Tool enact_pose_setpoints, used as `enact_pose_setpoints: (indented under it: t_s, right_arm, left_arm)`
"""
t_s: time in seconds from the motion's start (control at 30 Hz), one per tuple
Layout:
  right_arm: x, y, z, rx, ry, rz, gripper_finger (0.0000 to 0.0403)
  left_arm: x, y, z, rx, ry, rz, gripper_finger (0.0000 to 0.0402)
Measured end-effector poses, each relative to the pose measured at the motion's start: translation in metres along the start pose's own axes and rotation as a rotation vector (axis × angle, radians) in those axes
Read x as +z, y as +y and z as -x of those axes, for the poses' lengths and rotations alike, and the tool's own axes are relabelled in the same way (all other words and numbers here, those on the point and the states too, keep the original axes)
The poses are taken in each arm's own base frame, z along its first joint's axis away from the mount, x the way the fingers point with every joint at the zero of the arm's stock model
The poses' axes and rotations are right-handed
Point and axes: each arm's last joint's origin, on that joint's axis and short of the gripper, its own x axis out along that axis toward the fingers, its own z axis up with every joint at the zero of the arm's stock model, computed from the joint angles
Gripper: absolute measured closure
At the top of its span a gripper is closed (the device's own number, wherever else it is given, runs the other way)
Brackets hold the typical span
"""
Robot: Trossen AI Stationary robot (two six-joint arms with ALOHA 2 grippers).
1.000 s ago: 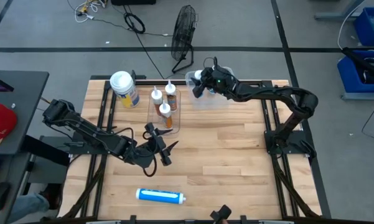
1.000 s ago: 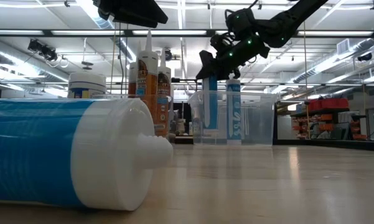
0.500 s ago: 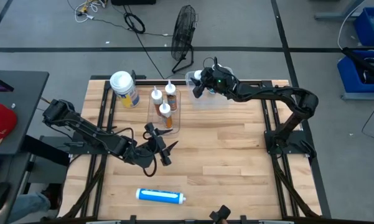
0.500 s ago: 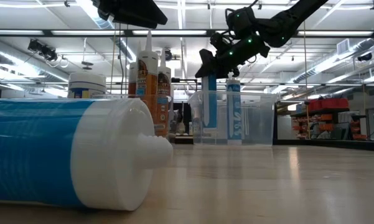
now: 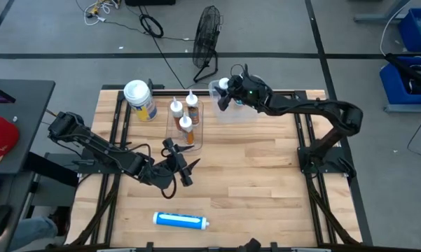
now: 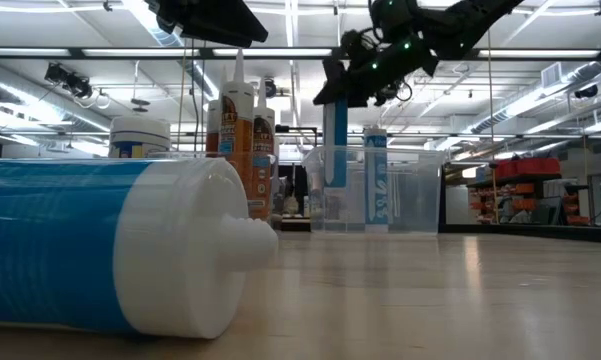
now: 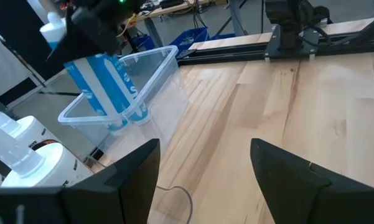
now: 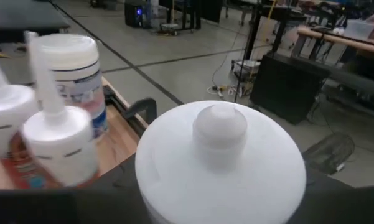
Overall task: Pick & place silicon tubes, Sealant and Lysol wipes
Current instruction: Put the top blue sealant into the white bin
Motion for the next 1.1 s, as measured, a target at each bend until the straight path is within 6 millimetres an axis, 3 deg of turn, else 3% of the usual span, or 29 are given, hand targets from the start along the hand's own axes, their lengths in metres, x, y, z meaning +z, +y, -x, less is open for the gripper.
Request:
enact_pose_setpoints:
  t_s: [0.23, 0.5, 0.83, 1.1]
  right_arm:
    - [-0.004, 0.013, 0.008, -0.064, 0.074, -0.003, 0.0188]
    - [-0.005, 0.007, 0.008, -0.213, 0.071, -0.132, 0.0187]
    - [-0.041, 0.01, 0.012, -0.384, 0.021, -0.293, 0.0186]
    - [-0.042, 0.011, 0.007, -0.374, -0.026, -0.29, 0.0187]
  left_arm:
    - [-0.001, 0.002, -0.003, 0.011, 0.009, 0.0, 0.0148]
    - [-0.001, 0.002, -0.002, 0.011, 0.01, -0.001, 0.0148]
    - [-0.001, 0.002, -0.002, 0.011, 0.011, -0.008, 0.0148]
    - [-0.001, 0.002, -0.003, 0.011, 0.011, -0.007, 0.0148]
